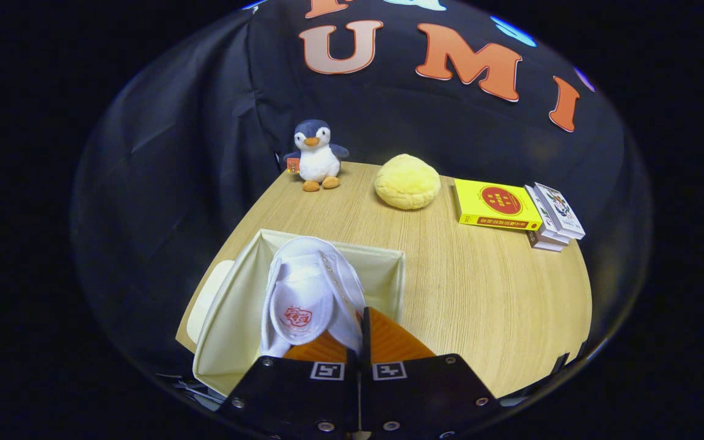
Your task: Open the storage box then place both shoes into the box .Put the left shoe in first, then the right shoe, with the right side of both shoes facing outward in a uniform manner.
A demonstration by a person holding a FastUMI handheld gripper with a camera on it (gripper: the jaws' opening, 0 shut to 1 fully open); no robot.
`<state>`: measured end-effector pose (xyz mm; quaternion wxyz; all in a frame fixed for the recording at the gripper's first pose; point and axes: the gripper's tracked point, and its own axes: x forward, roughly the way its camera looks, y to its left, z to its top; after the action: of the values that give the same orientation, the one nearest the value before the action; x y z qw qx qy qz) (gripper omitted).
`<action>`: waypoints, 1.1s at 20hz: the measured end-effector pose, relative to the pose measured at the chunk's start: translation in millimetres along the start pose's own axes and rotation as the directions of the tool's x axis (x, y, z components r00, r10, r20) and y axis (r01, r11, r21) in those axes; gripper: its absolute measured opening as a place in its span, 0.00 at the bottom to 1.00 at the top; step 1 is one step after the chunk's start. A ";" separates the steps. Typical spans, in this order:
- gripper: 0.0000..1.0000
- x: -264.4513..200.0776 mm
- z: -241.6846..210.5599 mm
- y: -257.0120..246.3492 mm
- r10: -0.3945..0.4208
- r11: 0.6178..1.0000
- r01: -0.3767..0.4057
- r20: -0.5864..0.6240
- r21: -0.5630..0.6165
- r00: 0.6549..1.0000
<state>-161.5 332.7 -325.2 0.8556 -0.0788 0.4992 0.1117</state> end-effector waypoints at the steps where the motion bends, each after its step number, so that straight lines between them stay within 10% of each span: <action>1: 0.02 0.6 -3.9 0.0 0.002 1.000 -0.002 -0.007 0.008 1.000; 7: 0.05 18.9 -12.2 0.5 -0.005 0.999 0.009 -0.068 0.054 0.998; 10: 0.23 17.0 -14.8 18.8 0.096 0.990 -0.084 -0.107 0.110 0.990; 22: 0.60 -35.9 77.5 -70.1 0.124 0.975 -0.160 0.220 0.154 0.968</action>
<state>-94.9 280.2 -254.3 0.8966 0.0429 0.4188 0.1373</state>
